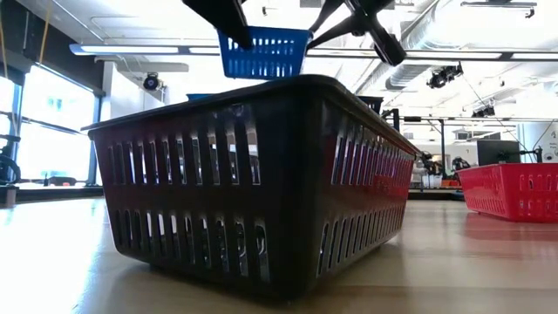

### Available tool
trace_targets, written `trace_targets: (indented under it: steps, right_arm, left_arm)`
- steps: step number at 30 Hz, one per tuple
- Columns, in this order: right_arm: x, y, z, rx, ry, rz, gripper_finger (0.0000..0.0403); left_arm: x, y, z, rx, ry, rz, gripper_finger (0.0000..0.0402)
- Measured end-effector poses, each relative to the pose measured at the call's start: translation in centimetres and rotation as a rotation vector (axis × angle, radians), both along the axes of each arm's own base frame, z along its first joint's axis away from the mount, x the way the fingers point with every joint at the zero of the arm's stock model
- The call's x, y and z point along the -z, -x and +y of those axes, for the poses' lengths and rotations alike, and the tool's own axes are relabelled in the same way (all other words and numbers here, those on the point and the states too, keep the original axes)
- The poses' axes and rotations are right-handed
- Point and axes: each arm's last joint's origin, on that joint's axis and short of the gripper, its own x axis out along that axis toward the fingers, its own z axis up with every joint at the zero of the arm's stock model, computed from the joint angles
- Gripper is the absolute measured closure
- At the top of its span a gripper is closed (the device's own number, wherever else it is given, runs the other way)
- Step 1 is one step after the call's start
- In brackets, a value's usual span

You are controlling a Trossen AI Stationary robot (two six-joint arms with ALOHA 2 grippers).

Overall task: Stack baskets on shelf by color
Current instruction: Stack the top blue bin on top of the other blue bin on the shelf

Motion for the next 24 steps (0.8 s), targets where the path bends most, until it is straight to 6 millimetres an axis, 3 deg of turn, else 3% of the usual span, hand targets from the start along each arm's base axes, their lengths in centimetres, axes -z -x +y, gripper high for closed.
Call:
trace_targets:
  steps: [5, 15, 24]
  right_arm:
    - [-0.1, -0.1, 0.0, 0.000, 0.024, -0.013, 0.0370]
    - [-0.9, 0.1, 0.1, -0.032, 0.037, -0.046, 0.0257]
    - [-3.2, 1.3, -0.3, -0.071, 0.158, -0.098, 0.0242]
  left_arm:
    - [-0.1, 0.4, -0.5, 0.044, -0.030, 0.030, 0.0398]
    - [-1.0, 2.2, 0.1, 0.067, -0.031, 0.109, 0.0401]
    - [-4.4, 5.0, 1.5, 0.061, -0.003, 0.018, 0.0401]
